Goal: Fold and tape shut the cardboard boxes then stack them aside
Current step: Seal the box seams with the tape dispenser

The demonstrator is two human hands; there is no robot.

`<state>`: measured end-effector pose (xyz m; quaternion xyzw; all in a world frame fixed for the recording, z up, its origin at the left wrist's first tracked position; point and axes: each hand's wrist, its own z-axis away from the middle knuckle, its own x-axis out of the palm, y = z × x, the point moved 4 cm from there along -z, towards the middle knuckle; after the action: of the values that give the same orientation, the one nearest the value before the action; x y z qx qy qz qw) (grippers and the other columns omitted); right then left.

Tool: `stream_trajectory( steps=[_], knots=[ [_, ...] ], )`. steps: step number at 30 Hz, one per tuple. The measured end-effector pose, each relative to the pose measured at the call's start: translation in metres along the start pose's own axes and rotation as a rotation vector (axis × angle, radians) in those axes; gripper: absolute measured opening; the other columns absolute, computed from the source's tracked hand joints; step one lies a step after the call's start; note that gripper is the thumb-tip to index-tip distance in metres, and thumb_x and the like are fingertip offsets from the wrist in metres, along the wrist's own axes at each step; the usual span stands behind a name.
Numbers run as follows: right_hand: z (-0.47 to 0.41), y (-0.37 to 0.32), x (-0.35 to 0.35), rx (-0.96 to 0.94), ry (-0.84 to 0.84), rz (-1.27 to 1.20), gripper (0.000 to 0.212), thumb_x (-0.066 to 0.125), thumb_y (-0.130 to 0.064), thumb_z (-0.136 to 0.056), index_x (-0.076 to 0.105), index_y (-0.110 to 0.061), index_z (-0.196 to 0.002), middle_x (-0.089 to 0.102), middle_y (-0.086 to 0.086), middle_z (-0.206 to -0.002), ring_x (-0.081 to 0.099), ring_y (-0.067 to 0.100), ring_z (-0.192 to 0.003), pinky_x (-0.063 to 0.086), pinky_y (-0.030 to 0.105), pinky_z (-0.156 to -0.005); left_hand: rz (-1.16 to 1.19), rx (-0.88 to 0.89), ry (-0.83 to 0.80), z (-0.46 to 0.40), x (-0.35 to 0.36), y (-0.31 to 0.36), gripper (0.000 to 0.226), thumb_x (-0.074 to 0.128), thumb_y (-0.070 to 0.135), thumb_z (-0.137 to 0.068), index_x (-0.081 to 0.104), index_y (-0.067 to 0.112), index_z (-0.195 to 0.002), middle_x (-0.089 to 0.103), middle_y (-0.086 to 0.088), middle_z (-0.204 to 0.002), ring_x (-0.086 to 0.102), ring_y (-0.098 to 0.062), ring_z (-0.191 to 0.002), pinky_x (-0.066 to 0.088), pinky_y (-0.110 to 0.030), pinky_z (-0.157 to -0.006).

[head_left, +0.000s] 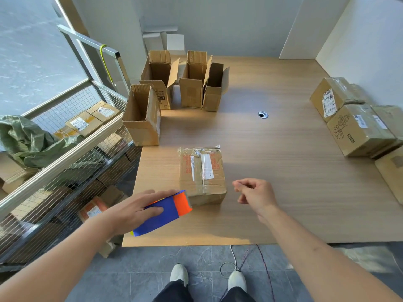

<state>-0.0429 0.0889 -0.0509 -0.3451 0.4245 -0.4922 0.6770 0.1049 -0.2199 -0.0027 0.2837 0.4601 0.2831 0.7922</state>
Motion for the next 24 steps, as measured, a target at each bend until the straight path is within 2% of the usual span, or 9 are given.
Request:
stream_trajectory(
  steps=[2, 5, 9, 14, 19, 21, 23, 24],
  knots=[
    [-0.001, 0.006, -0.005, 0.018, 0.009, -0.005, 0.006, 0.08, -0.012, -0.088, 0.081, -0.014, -0.083, 0.076, 0.009, -0.078, 0.056, 0.02, -0.048, 0.062, 0.039, -0.061, 0.004, -0.023, 0.014, 0.003, -0.005, -0.009, 0.052, 0.044, 0.042, -0.1, 0.035, 0.069, -0.143, 0.056, 0.02, -0.115, 0.058, -0.007, -0.102, 0.046, -0.038, -0.095],
    [0.0, 0.013, 0.004, 0.04, 0.018, -0.005, 0.004, 0.079, -0.014, -0.089, 0.081, -0.014, -0.086, 0.077, 0.008, -0.08, 0.055, 0.019, -0.047, 0.061, 0.036, -0.058, -0.039, -0.053, 0.009, -0.007, -0.012, -0.016, 0.051, 0.046, 0.035, -0.107, 0.035, 0.07, -0.142, 0.057, 0.015, -0.109, 0.056, -0.005, -0.094, 0.045, -0.034, -0.088],
    [-0.001, 0.021, 0.013, 0.07, 0.029, 0.026, 0.002, 0.08, -0.018, -0.089, 0.081, -0.019, -0.089, 0.078, 0.001, -0.079, 0.054, 0.017, -0.046, 0.062, 0.037, -0.059, -0.107, -0.114, -0.045, -0.02, -0.025, -0.026, 0.055, 0.048, 0.031, -0.108, 0.033, 0.074, -0.14, 0.056, 0.014, -0.113, 0.055, -0.006, -0.1, 0.042, -0.031, -0.087],
    [-0.001, 0.025, 0.02, 0.024, 0.107, 0.14, 0.008, 0.079, -0.021, -0.089, 0.08, -0.028, -0.085, 0.076, -0.011, -0.074, 0.059, 0.009, -0.044, 0.058, 0.03, -0.053, -0.125, -0.164, -0.094, -0.035, -0.029, -0.036, 0.052, 0.046, 0.037, -0.105, 0.034, 0.076, -0.138, 0.054, 0.017, -0.133, 0.051, -0.007, -0.115, 0.04, -0.036, -0.099],
    [-0.007, 0.037, 0.026, 0.041, 0.136, 0.143, 0.018, 0.079, -0.023, -0.09, 0.076, -0.037, -0.078, 0.076, -0.013, -0.073, 0.061, 0.012, -0.044, 0.062, 0.037, -0.063, -0.149, -0.187, -0.08, -0.049, -0.028, -0.039, 0.055, 0.047, 0.031, -0.106, 0.036, 0.074, -0.138, 0.054, 0.016, -0.129, 0.051, -0.005, -0.111, 0.039, -0.034, -0.094],
    [-0.011, 0.044, 0.028, 0.048, 0.128, 0.121, 0.016, 0.077, -0.025, -0.091, 0.076, -0.037, -0.08, 0.076, -0.015, -0.076, 0.063, 0.011, -0.053, 0.063, 0.04, -0.071, -0.136, -0.201, -0.084, -0.052, -0.028, -0.041, 0.056, 0.047, 0.029, -0.106, 0.038, 0.073, -0.138, 0.054, 0.018, -0.132, 0.051, -0.003, -0.112, 0.038, -0.033, -0.093],
    [-0.013, 0.048, 0.032, 0.049, 0.091, 0.156, 0.007, 0.071, -0.031, -0.096, 0.078, -0.03, -0.095, 0.076, -0.015, -0.088, 0.066, 0.014, -0.071, 0.06, 0.042, -0.085, -0.118, -0.199, -0.087, -0.054, -0.028, -0.042, 0.057, 0.047, 0.026, -0.105, 0.039, 0.072, -0.138, 0.055, 0.02, -0.134, 0.052, -0.003, -0.113, 0.039, -0.033, -0.095],
    [-0.013, 0.049, 0.035, 0.06, 0.051, 0.216, 0.02, 0.064, -0.035, -0.1, 0.076, -0.024, -0.11, 0.075, -0.01, -0.102, 0.068, 0.018, -0.085, 0.057, 0.044, -0.093, -0.109, -0.196, -0.086, -0.056, -0.028, -0.041, 0.057, 0.047, 0.025, -0.104, 0.041, 0.071, -0.138, 0.056, 0.022, -0.134, 0.052, -0.002, -0.113, 0.039, -0.031, -0.095]
  ],
)
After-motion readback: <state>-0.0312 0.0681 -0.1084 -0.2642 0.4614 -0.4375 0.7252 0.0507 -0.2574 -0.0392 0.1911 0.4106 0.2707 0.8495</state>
